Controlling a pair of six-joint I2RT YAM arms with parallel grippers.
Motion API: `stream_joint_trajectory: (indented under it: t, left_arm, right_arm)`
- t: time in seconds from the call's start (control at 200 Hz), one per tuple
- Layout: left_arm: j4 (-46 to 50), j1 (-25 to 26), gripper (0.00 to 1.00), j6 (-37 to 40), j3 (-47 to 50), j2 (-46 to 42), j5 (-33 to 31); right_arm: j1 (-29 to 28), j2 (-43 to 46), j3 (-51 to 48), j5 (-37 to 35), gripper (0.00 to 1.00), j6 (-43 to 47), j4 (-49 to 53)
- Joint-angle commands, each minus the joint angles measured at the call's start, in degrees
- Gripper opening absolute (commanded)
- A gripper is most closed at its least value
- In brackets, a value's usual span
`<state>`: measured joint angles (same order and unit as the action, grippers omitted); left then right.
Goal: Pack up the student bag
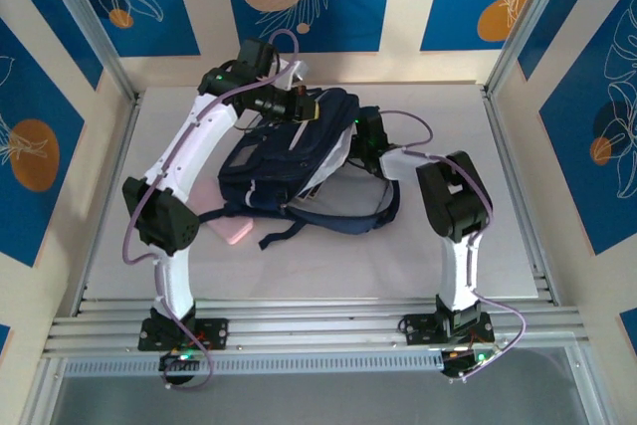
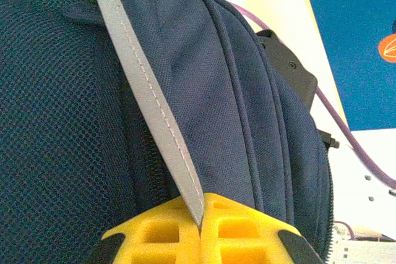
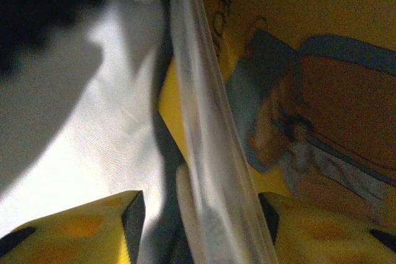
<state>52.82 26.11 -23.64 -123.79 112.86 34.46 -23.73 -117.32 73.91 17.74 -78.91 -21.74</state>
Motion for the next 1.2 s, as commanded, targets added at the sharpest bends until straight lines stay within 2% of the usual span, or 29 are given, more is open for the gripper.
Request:
stream_joint_trajectory:
  t: [0.0,0.095,0.245,0.425,0.525,0.61,0.695,0.79,0.875,0.97,1.065,1.195]
  left_arm:
    - [-6.2,-0.8,0.0,-0.7,-1.4,-5.9,6.5]
    - [-6.3,-1.6,0.0,-0.7,-0.9,-5.7,6.7]
    - [-6.6,-2.2,0.0,-0.5,-0.1,-5.0,6.5]
    - [-6.9,-2.5,0.0,-0.4,0.3,-3.8,5.9]
    - [-8.6,-2.4,0.0,-1.2,2.4,-3.7,6.2]
    - [-10.8,-2.1,0.0,-2.5,5.2,-3.8,6.3]
    - [-11.8,-1.2,0.0,-3.1,7.5,-3.4,5.7]
    - [-12.1,0.1,0.0,-3.3,9.1,-2.8,4.3]
    - [-11.8,1.4,0.09,-3.6,9.6,-1.7,2.6]
    - [-11.5,2.9,0.3,-4.5,9.6,-0.8,0.8]
    - [-10.7,4.2,0.45,-4.8,9.5,-1.3,-1.4]
    - [-7.5,4.4,0.55,-4.1,11.0,-5.6,-6.3]
  right_arm:
    - [-1.4,-0.6,4.3,-4.0,0.68,1.8,6.6]
    - [-1.1,3.2,0.4,-6.8,0.77,5.0,8.2]
    - [1.0,10.4,-7.7,-6.9,0.84,8.4,7.7]
    - [3.5,18.9,-16.7,-7.2,0.85,11.4,7.2]
    - [4.8,24.0,-19.7,-9.1,0.84,13.4,10.3]
    - [4.7,29.3,-20.8,-14.7,0.81,16.3,17.6]
    - [4.0,34.7,-20.1,-25.4,0.79,17.2,30.3]
    - [3.0,41.6,-21.6,-36.4,0.78,17.6,38.9]
    - [2.8,47.7,-23.8,-44.6,0.76,16.0,43.0]
    - [2.7,51.6,-23.7,-49.4,0.74,17.0,46.8]
    - [1.7,53.8,-22.1,-52.7,0.74,19.2,50.2]
    - [-1.0,56.8,-21.7,-55.5,0.74,21.6,51.3]
